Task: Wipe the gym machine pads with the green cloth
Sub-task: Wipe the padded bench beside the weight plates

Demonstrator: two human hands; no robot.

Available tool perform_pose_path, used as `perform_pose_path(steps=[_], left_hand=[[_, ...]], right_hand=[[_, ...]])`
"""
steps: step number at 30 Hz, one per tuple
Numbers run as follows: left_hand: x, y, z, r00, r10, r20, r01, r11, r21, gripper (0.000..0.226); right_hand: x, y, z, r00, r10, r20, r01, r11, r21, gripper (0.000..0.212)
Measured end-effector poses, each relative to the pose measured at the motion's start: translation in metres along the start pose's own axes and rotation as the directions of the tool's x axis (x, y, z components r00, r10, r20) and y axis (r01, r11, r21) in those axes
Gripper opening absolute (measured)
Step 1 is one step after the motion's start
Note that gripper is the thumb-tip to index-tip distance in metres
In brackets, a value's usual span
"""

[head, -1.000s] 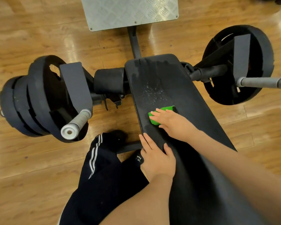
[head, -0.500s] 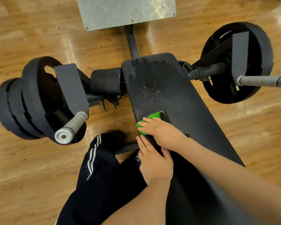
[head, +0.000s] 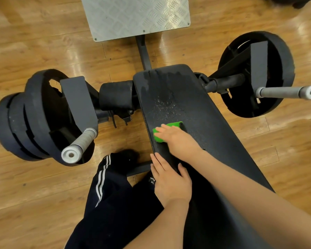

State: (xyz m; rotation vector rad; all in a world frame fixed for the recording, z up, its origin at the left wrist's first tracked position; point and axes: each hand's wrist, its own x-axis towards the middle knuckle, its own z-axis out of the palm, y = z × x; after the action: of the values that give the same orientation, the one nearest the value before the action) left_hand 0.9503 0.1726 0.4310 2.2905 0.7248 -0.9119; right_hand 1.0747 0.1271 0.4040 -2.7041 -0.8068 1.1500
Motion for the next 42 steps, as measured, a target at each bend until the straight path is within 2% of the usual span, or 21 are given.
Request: perform_pose_path(steps=[2, 3, 5, 7, 9, 10, 14, 16, 18, 20, 24, 30, 31, 33, 35, 36, 38, 40, 42], left_hand=[[0.001, 0.0, 0.002, 1.0, -0.005, 0.004, 0.005, 0.999, 0.048, 0.078], [0.001, 0.001, 0.002, 1.0, -0.007, 0.012, 0.006, 0.997, 0.075, 0.078], [0.001, 0.001, 0.003, 1.0, -0.001, 0.016, 0.0, 0.995, 0.101, 0.078], [0.002, 0.0, 0.003, 1.0, 0.014, 0.004, -0.014, 0.993, 0.115, 0.078], [0.002, 0.001, 0.003, 0.999, 0.032, -0.008, -0.03, 0.993, 0.114, 0.078], [0.001, 0.0, 0.004, 0.999, 0.039, -0.006, -0.038, 0.993, 0.112, 0.078], [0.002, 0.001, -0.001, 0.995, 0.093, -0.041, -0.088, 0.99, 0.108, 0.076], [0.01, 0.001, -0.003, 0.957, 0.27, -0.108, -0.247, 0.951, 0.188, 0.074], [0.019, 0.001, -0.007, 0.902, 0.432, -0.011, -0.409, 0.86, 0.304, 0.073], [0.025, 0.001, -0.01, 0.903, 0.416, 0.11, -0.427, 0.836, 0.346, 0.073], [0.024, 0.001, -0.014, 0.898, 0.438, 0.036, -0.423, 0.842, 0.335, 0.075], [0.024, 0.0, -0.014, 0.902, 0.43, 0.042, -0.417, 0.841, 0.344, 0.075], [0.024, 0.0, -0.012, 0.9, 0.434, 0.034, -0.42, 0.844, 0.335, 0.076], [0.025, -0.001, -0.011, 0.887, 0.462, -0.002, -0.439, 0.845, 0.306, 0.075], [0.025, -0.002, -0.01, 0.877, 0.478, -0.048, -0.442, 0.843, 0.307, 0.081], [0.025, -0.002, -0.008, 0.875, 0.484, -0.025, -0.456, 0.839, 0.295, 0.086], [0.024, -0.002, -0.007, 0.889, 0.456, 0.041, -0.447, 0.845, 0.294, 0.089], [0.026, -0.001, -0.007, 0.892, 0.452, 0.017, -0.432, 0.841, 0.326, 0.084], [0.026, 0.0, -0.005, 0.897, 0.441, 0.02, -0.426, 0.853, 0.302, 0.078]], right_hand=[[-0.008, 0.034, -0.008, 0.985, 0.17, 0.022, -0.17, 0.985, -0.005, 0.071], [-0.016, 0.056, -0.007, 0.964, 0.267, -0.011, -0.266, 0.962, 0.06, 0.069], [-0.039, 0.094, 0.0, 0.87, 0.456, -0.188, -0.396, 0.873, 0.284, 0.063], [-0.057, 0.115, 0.005, 0.728, 0.635, -0.259, -0.479, 0.741, 0.471, 0.057], [-0.058, 0.119, 0.005, 0.65, 0.723, -0.236, -0.555, 0.663, 0.503, 0.05], [-0.053, 0.116, 0.002, 0.652, 0.723, -0.228, -0.576, 0.668, 0.472, 0.049], [-0.02, 0.067, -0.005, 0.785, 0.575, -0.229, -0.535, 0.817, 0.217, 0.048], [0.001, 0.033, -0.005, 0.867, 0.452, -0.209, -0.443, 0.892, 0.088, 0.047], [0.02, 0.009, -0.002, 0.933, 0.319, -0.166, -0.315, 0.948, 0.053, 0.057], [0.036, 0.005, 0.002, 0.971, 0.225, -0.085, -0.223, 0.974, 0.029, 0.066], [0.031, 0.024, -0.008, 0.979, 0.2, 0.045, -0.2, 0.98, 0.008, 0.072], [-0.003, 0.068, -0.007, 0.88, 0.466, -0.092, -0.451, 0.88, 0.148, 0.067], [-0.003, 0.064, -0.007, 0.875, 0.47, -0.117, -0.454, 0.88, 0.138, 0.063], [0.007, 0.043, -0.009, 0.916, 0.378, -0.134, -0.371, 0.926, 0.072, 0.057], [0.022, 0.016, -0.008, 0.973, 0.213, -0.093, -0.215, 0.977, -0.007, 0.057], [0.032, 0.006, -0.005, 0.989, 0.139, -0.054, -0.141, 0.989, -0.044, 0.059], [0.044, -0.004, -0.004, 0.997, 0.067, 0.023, -0.065, 0.996, -0.059, 0.065], [0.041, 0.001, -0.007, 0.997, 0.021, 0.073, -0.018, 0.999, -0.047, 0.066], [0.027, 0.015, -0.008, 0.999, -0.015, 0.033, 0.015, 1.0, -0.008, 0.063]])
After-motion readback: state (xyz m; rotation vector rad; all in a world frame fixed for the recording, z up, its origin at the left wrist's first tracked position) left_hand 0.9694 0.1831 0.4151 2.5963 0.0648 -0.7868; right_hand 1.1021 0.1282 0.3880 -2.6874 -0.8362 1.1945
